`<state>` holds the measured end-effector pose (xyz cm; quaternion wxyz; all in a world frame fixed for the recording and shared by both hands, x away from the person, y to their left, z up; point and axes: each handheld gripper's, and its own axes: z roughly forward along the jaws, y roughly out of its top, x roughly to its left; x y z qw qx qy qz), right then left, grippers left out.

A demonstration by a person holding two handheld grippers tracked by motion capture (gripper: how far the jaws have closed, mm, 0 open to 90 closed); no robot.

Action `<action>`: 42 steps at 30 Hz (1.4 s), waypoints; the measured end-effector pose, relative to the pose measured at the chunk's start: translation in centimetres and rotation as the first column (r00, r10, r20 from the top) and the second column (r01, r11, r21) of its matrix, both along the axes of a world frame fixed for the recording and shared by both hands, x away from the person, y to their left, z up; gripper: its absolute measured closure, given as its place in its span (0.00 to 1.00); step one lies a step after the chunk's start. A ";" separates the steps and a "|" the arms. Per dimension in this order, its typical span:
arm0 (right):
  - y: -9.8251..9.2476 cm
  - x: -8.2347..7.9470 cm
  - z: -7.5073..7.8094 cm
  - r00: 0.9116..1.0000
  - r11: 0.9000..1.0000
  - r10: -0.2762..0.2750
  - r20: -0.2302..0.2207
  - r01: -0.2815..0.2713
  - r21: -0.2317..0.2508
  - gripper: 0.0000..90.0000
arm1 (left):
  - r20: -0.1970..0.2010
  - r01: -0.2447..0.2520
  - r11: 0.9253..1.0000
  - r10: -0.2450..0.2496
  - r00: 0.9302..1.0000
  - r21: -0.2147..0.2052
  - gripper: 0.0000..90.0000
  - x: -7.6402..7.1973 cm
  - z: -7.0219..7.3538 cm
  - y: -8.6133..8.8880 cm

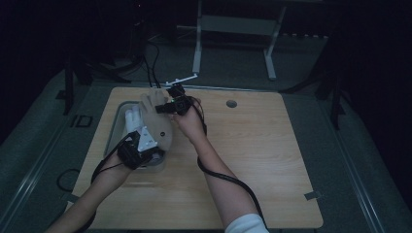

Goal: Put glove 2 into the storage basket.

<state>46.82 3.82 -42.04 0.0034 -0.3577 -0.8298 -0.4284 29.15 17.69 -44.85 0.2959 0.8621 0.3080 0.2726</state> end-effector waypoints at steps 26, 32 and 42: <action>7.0 1.9 -5.5 0.996 0.986 0.067 -0.058 -0.075 -0.152 0.79 | -0.144 -0.070 0.998 0.070 0.987 0.009 0.87 1.6 -4.2 3.7; 6.5 2.0 -5.9 0.997 0.985 0.062 -0.056 -0.070 -0.155 0.70 | -0.161 -0.078 0.997 0.072 0.984 -0.030 0.71 1.6 -4.2 3.9; 4.3 1.5 -4.1 0.998 0.987 0.065 -0.002 -0.064 -0.145 0.39 | -0.152 -0.116 0.990 0.104 0.983 -0.075 0.34 0.5 -2.4 4.5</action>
